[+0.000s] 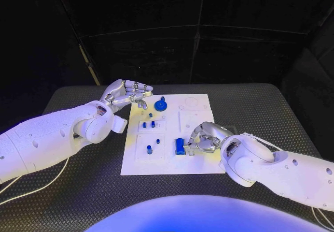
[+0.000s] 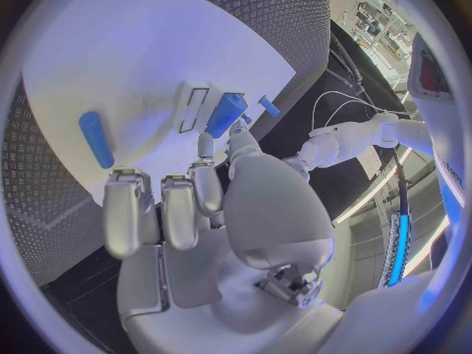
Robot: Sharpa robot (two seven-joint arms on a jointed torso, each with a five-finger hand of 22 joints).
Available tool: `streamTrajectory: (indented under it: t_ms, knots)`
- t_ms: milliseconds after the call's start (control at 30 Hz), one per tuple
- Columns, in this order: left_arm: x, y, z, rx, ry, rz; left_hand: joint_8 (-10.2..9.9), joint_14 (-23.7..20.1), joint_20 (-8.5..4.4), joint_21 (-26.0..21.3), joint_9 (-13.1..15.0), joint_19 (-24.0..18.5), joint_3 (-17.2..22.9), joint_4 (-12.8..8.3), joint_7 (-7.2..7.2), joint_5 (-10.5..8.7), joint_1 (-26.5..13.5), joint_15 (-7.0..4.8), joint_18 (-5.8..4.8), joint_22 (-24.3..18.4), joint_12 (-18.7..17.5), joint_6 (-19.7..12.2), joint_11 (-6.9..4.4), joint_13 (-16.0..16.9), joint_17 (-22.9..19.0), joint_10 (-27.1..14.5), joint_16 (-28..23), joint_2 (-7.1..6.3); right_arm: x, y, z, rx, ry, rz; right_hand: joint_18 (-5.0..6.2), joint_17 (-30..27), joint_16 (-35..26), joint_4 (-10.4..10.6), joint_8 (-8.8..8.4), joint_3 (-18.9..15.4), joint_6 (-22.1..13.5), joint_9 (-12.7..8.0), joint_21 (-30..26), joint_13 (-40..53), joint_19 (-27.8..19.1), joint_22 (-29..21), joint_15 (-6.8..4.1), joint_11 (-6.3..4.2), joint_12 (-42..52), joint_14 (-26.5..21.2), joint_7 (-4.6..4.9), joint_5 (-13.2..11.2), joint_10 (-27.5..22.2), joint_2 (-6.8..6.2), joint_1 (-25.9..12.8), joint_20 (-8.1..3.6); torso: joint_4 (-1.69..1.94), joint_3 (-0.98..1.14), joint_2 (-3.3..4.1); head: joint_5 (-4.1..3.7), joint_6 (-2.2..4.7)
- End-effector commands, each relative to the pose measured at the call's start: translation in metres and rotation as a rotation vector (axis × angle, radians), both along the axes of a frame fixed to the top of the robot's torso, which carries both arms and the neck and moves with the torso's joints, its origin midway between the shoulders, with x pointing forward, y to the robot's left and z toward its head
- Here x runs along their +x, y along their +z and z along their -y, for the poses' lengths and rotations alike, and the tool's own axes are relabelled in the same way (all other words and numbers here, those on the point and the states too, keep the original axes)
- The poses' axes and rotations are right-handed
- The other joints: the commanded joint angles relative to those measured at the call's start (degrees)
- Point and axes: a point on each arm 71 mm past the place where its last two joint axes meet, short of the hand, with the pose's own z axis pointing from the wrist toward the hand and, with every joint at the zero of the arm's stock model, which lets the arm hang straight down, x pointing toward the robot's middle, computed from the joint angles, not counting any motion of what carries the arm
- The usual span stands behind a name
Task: Assemble the parts on the task board
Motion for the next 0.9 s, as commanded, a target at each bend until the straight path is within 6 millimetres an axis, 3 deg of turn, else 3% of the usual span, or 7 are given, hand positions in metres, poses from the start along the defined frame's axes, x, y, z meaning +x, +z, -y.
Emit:
streamTrajectory:
  t_ms: [33,133,267,500,900]
  knots:
    - [0.000,0.001,0.001,-0.008,-0.004,0.001,-0.2,-0.4,0.40,-0.3,-0.1,-0.1,-0.2,-0.1,0.21,0.18,0.1,0.13,1.17,-0.1,-0.1,-0.2,-0.01,0.1,-0.1,-0.4,-0.3,0.61,-0.001,0.007,-0.003,0.103,0.027,0.047,0.36,2.9,-0.3,0.1,-0.28,-0.7,0.1,0.0,-0.3,0.5,-0.3,5.6,0.10,0.26,-0.1,3.3,0.27,1.3,0.0,-0.50,-1.4,0.07,-0.10,0.04,0.04,0.02,0.00]
    - [0.000,0.001,0.002,-0.009,-0.007,0.000,-0.2,-0.4,0.40,-0.3,-0.1,-0.1,-0.2,-0.1,0.21,0.18,0.1,0.13,1.17,-0.1,-0.1,-0.2,-0.01,0.1,-0.1,-0.4,-0.3,0.61,-0.003,0.006,-0.005,0.101,0.060,0.023,0.32,3.1,-0.2,-0.1,-0.27,-0.8,0.2,0.0,-0.2,0.6,-0.1,5.7,0.10,0.23,0.0,3.4,0.20,1.5,0.0,-0.67,-1.3,0.11,0.21,-0.01,0.04,-0.26,0.00]
    - [0.000,0.001,0.003,-0.010,-0.008,0.000,-0.2,-0.4,0.40,-0.3,-0.1,-0.1,-0.2,-0.1,0.21,0.18,0.1,0.13,1.17,-0.1,-0.1,-0.2,-0.01,0.1,-0.1,-0.4,-0.3,0.61,-0.005,0.003,-0.008,0.068,0.103,-0.018,0.22,3.6,0.0,-1.3,0.03,-0.5,1.1,0.2,0.0,1.0,0.2,6.2,-0.09,-0.06,0.4,3.5,-0.15,0.4,0.3,-0.45,0.0,0.05,0.33,0.04,0.06,-0.04,0.00]
    - [0.000,0.001,0.002,-0.009,-0.007,0.000,-0.3,-0.4,0.41,-0.3,-0.1,-0.1,-0.3,-0.1,0.24,0.17,0.0,0.15,1.17,-0.1,-0.1,-0.2,0.02,0.1,-0.1,-0.5,-0.3,0.64,-0.003,-0.001,-0.009,0.019,0.105,-0.034,0.15,3.8,0.1,-2.4,0.34,-0.2,1.9,0.5,0.2,1.1,0.4,6.5,-0.31,-0.35,0.4,3.6,-0.49,-0.8,0.4,-0.23,1.0,-0.14,0.08,0.00,0.09,0.25,0.00]
    - [0.000,0.001,0.002,-0.010,-0.008,0.001,-0.3,-0.4,0.41,-0.3,-0.1,-0.1,-0.3,-0.1,0.24,0.17,0.0,0.15,1.17,-0.1,-0.1,-0.2,0.02,0.1,-0.1,-0.5,-0.3,0.64,0.002,-0.004,-0.008,-0.018,0.047,-0.015,0.04,4.2,0.3,-3.2,1.33,-0.1,3.3,1.1,0.5,1.5,0.7,6.9,-0.73,-0.90,0.8,3.6,-1.19,-1.3,0.8,0.38,1.4,-0.49,0.23,0.02,0.09,0.26,0.00]
